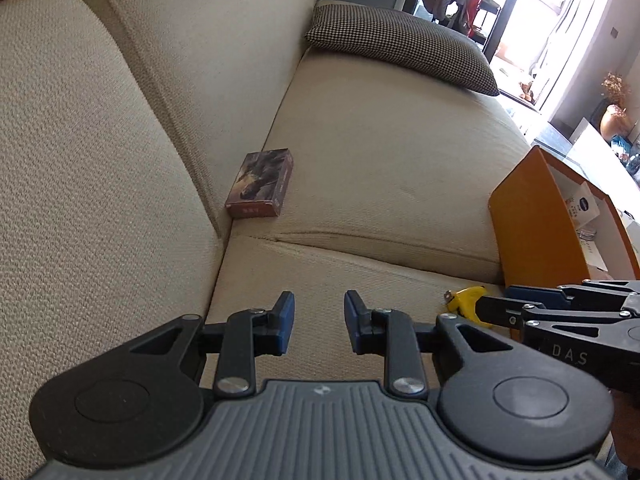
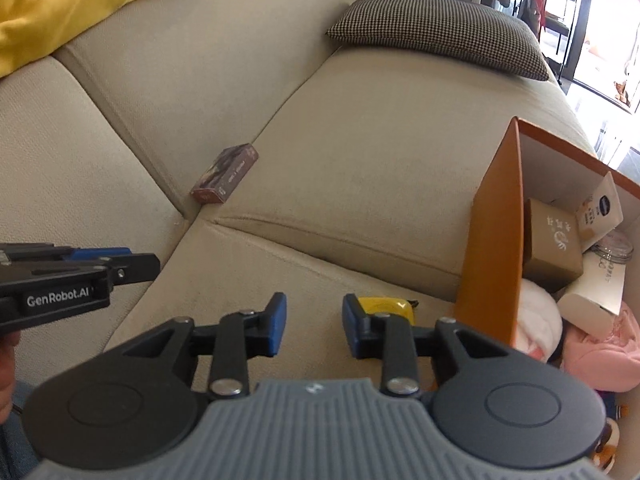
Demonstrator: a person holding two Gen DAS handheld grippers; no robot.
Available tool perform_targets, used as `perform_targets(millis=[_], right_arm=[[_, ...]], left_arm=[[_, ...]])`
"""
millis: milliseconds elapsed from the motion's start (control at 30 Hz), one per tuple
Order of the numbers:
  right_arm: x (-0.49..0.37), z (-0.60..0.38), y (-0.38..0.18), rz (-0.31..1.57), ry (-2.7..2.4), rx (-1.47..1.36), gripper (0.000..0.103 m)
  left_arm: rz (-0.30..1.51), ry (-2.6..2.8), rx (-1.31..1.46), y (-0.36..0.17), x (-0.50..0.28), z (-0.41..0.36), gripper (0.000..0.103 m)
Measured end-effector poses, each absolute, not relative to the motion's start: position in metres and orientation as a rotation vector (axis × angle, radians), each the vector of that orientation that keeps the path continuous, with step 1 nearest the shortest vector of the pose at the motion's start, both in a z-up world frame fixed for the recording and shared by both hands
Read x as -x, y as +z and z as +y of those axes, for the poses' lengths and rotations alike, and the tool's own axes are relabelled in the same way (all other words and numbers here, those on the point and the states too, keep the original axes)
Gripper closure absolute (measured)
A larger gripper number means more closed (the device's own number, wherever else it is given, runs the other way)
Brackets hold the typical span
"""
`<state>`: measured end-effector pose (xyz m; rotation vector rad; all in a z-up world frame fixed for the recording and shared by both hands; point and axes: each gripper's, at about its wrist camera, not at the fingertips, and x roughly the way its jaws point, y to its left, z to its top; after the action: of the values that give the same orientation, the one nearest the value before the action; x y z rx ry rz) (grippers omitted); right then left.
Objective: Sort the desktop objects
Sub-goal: 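Withdraw both grippers from the shoebox toward the tape measure, then lower the right gripper onto the yellow tape measure and close it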
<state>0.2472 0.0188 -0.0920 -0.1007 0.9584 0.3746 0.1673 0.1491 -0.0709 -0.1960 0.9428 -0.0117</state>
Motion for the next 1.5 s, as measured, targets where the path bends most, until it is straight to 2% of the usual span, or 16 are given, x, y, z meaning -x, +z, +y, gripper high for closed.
perform_targets(millis=[333, 400, 600, 967, 1267, 1367, 1500], right_arm=[[-0.274, 0.034, -0.118, 1.033, 0.346, 0.190, 0.069], [-0.277, 0.036, -0.120, 1.045, 0.335, 0.221, 0.059], [-0.279, 0.033, -0.131, 1.090, 0.313, 0.316, 0.054], [-0.291, 0.030, -0.153, 1.138, 0.265, 0.355, 0.050], [-0.292, 0.045, -0.165, 1.145, 0.209, 0.514, 0.049], [-0.292, 0.045, -0.164, 1.136, 0.214, 0.552, 0.059], [-0.297, 0.035, -0.156, 1.150, 0.225, 0.489, 0.064]], left_arm=[[0.992, -0.019, 0.234, -0.092, -0.175, 0.163, 0.072], [0.995, -0.025, 0.236, -0.095, -0.176, 0.163, 0.072], [1.020, -0.041, 0.256, -0.104, -0.182, 0.163, 0.072], [1.018, -0.043, 0.251, -0.103, -0.179, 0.159, 0.071], [1.012, -0.044, 0.260, -0.101, -0.179, 0.160, 0.071], [1.008, -0.045, 0.264, -0.100, -0.177, 0.161, 0.071], [1.005, -0.045, 0.272, -0.100, -0.176, 0.162, 0.071]])
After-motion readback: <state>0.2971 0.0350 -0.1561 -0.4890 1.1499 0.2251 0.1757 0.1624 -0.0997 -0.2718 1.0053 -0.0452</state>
